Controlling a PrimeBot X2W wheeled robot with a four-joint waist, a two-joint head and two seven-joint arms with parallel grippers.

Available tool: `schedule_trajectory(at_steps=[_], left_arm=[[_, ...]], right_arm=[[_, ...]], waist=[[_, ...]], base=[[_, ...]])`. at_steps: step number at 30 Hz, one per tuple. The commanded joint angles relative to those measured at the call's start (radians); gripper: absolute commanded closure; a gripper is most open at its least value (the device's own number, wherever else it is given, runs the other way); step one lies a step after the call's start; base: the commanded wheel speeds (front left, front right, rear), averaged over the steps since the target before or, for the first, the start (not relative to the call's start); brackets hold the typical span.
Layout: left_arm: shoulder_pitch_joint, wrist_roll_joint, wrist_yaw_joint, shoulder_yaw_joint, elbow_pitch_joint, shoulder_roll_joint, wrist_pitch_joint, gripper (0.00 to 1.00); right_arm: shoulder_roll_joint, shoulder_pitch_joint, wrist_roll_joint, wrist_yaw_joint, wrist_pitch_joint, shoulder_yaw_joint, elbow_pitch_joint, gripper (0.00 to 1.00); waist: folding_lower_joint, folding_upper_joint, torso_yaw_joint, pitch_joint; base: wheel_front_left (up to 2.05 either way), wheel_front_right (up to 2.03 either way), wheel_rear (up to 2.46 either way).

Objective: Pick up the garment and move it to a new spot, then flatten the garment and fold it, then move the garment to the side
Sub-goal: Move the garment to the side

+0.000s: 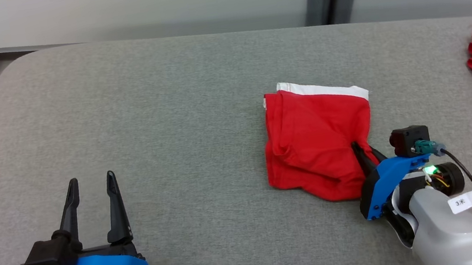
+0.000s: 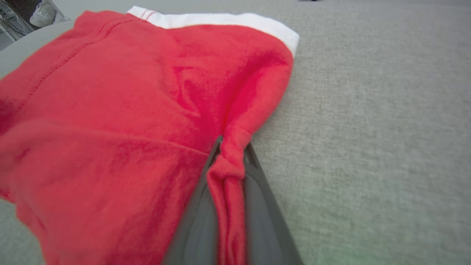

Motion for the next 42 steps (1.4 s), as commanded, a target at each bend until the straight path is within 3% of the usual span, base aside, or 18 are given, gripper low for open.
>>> schedule_trajectory(at_steps=[1, 10, 19, 32, 38, 42], left_arm=[[-0.011, -0.005, -0.003, 0.003, -0.006, 0.0, -0.004, 0.0], [-0.033, -0.005, -0.003, 0.019, -0.036, 0.006, -0.004, 0.0], [-0.072, -0.002, -0.003, 0.027, -0.067, 0.029, -0.004, 0.0], [-0.108, -0.004, -0.003, 0.015, -0.087, 0.037, -0.004, 0.0], [-0.115, -0.007, -0.003, 0.017, -0.102, 0.041, -0.004, 0.0], [-0.128, -0.006, -0.003, 0.017, -0.113, 0.043, -0.004, 0.0]], right_arm=[[-0.003, 0.002, 0.007, 0.0, -0.002, 0.01, 0.0, 1.0], [-0.108, 0.022, 0.049, -0.001, -0.031, 0.123, -0.137, 1.0], [-0.228, 0.031, 0.058, 0.0, -0.032, 0.156, -0.288, 1.0], [-0.321, -0.088, 0.027, 0.0, -0.004, 0.164, -0.376, 1.0], [-0.41, -0.198, 0.026, 0.0, 0.063, 0.184, -0.391, 1.0], [-0.503, -0.254, 0.047, 0.0, 0.123, 0.189, -0.39, 1.0]], waist=[[0.0, 0.0, -0.007, 0.0], [0.0, 0.0, -0.122, 0.059], [0.0, 0.0, -0.222, 0.132], [0.0, 0.0, -0.23, 0.194], [0.0, 0.0, -0.223, 0.238], [0.0, 0.0, -0.222, 0.272]], base=[[0.0, 0.0, 0.0], [0.0, 0.0, 0.0], [0.0, 0.0, 0.0], [0.0, 0.0, 0.0], [0.0, 0.0, 0.0], [0.0, 0.0, 0.0]])
